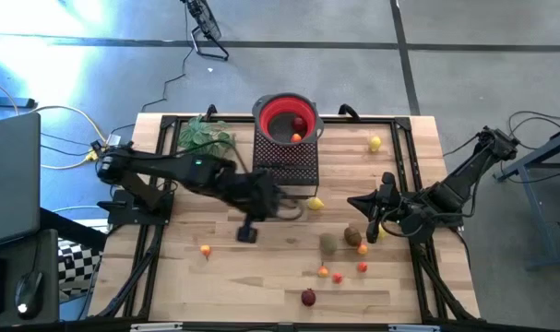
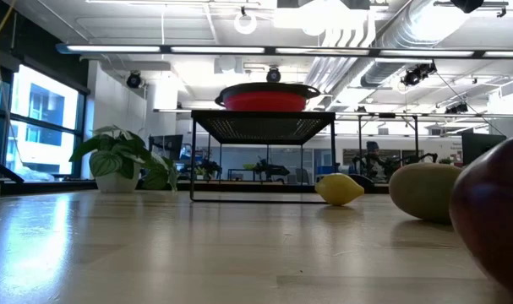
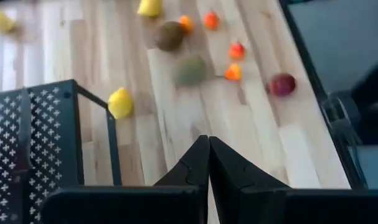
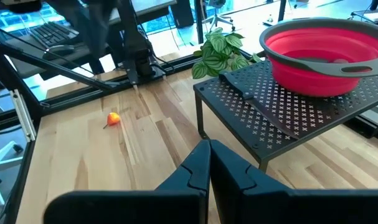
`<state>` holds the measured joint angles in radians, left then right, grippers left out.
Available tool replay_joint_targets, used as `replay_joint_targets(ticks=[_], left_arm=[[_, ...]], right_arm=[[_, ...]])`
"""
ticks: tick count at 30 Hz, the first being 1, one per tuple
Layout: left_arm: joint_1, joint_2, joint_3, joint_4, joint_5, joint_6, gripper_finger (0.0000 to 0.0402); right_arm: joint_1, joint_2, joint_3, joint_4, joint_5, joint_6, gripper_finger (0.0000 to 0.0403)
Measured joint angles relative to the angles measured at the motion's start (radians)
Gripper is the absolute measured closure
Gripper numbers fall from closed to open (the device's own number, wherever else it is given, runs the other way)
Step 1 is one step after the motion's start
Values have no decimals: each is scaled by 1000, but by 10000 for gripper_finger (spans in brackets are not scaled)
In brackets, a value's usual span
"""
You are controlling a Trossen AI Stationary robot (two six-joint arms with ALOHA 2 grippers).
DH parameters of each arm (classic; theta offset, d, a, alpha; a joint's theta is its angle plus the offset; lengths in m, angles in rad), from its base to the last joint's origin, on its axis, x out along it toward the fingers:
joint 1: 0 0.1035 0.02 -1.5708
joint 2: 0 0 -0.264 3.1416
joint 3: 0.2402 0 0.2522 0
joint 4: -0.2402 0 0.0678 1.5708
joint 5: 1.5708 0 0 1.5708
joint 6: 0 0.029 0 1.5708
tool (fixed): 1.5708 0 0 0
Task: Pick & Place Fruit
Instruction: Put the top lemon into the red strainer bowl
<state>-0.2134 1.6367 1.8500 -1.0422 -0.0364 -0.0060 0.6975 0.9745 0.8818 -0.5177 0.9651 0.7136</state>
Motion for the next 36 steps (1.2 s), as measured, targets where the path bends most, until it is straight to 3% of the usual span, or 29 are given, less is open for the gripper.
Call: replay_joint_targets(ticks=[6, 11, 18, 23, 25, 32, 36], left_arm=[[-2, -102, -65, -24, -4, 36, 401], [27, -208, -291, 107, -10, 9, 401], [37, -384, -722, 520, 3, -76, 401], [37, -490, -931, 832, 0, -104, 401], [38, -531, -968, 940, -1, -82, 401], [37, -732, -983, 927, 0, -13, 401], [37, -833, -985, 930, 0, -35, 401]], right_arm=[[0, 0, 0, 2, 82, 23, 400], [0, 0, 0, 4, 161, 51, 400], [-2, 0, 0, 2, 199, 53, 400], [-34, 0, 0, -2, 197, 135, 400], [-50, 0, 0, 4, 173, 155, 400], [-103, 0, 0, 50, -40, 104, 400], [-118, 0, 0, 62, -89, -13, 400]])
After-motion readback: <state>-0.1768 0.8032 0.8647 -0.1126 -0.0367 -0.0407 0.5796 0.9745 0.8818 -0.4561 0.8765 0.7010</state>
